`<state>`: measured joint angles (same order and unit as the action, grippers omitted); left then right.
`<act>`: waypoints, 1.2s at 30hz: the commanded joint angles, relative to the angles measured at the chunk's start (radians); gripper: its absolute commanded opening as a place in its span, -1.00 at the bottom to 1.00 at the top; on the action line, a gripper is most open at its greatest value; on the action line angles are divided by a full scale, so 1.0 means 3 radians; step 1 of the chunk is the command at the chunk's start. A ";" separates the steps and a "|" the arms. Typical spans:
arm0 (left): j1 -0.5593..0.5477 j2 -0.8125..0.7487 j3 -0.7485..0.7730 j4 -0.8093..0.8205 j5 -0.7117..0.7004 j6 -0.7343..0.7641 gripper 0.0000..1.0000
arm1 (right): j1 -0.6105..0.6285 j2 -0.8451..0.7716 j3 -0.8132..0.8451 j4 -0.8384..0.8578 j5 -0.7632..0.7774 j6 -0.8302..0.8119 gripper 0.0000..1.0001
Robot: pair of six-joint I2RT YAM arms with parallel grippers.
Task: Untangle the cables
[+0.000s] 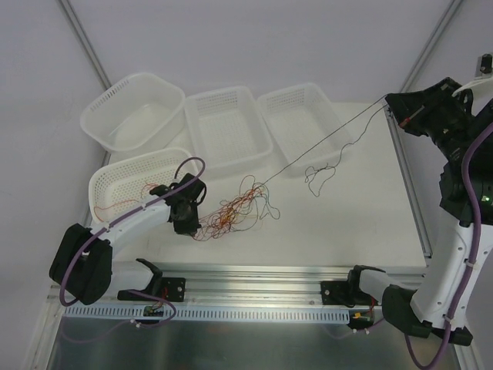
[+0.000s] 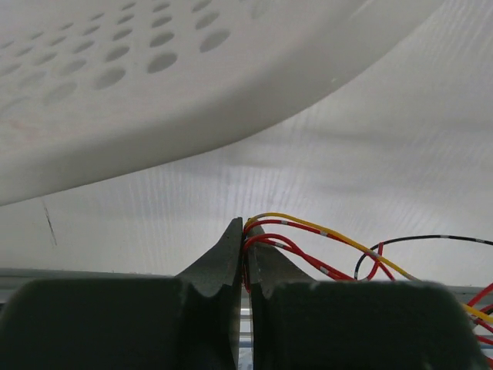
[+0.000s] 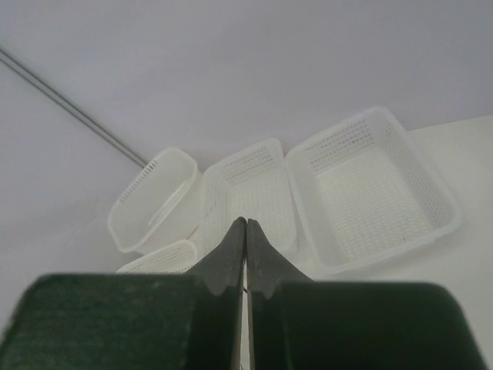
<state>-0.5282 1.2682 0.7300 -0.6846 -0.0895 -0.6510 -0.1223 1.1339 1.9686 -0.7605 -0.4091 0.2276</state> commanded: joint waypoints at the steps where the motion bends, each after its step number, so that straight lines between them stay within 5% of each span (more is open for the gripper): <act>1: 0.0042 -0.0116 -0.0066 -0.0142 -0.0233 -0.0095 -1.00 | -0.0175 -0.0078 0.0029 0.0362 0.0035 0.0254 -0.99; 6: 0.0048 -0.0469 0.0052 -0.0116 -0.0051 -0.0014 -1.00 | -0.0160 -0.0215 -0.0894 0.0336 -0.0293 0.0244 -0.99; 11: 0.0037 -0.0878 0.0134 0.0022 0.0175 0.0171 -0.91 | 0.0023 -0.0425 -0.1958 0.0194 0.0120 -0.0053 -0.99; 13: 0.0037 -0.0934 0.0190 0.0027 0.0247 0.0232 -0.60 | 0.0050 -0.0441 -0.2368 0.0173 0.0203 -0.0114 -0.99; 17: 0.0037 -0.0970 0.0297 0.0047 0.0451 0.0268 -0.35 | 0.0228 -0.0308 -0.2773 0.0025 0.0646 -0.0282 -0.95; 19: 0.0037 -0.0996 0.0369 0.0052 0.0533 0.0288 -0.11 | 0.0330 -0.0150 -0.2875 -0.0083 0.0841 -0.0359 -0.52; 21: 0.0037 -0.1011 0.0450 0.0058 0.0656 0.0298 0.34 | 0.0565 -0.0073 -0.2901 -0.0221 0.1184 -0.0446 -0.08; 24: 0.0032 -0.1047 0.0573 0.0058 0.0819 0.0314 0.67 | 0.0989 -0.0078 -0.2942 -0.0201 0.1571 -0.0528 0.24; 30: -0.0156 -0.0843 0.0772 0.0098 0.0820 0.0299 0.83 | 0.1619 -0.0200 -0.3064 0.0151 0.1773 -0.0681 0.39; 36: -0.0550 -0.0210 0.0951 0.0247 0.0467 0.0237 0.82 | 0.2028 0.0013 -0.3304 0.0780 0.0919 -0.0871 0.38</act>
<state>-0.6491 1.1099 0.9688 -0.6437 0.1001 -0.5766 0.4431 1.0981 1.0027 -0.6575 -0.0223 0.0200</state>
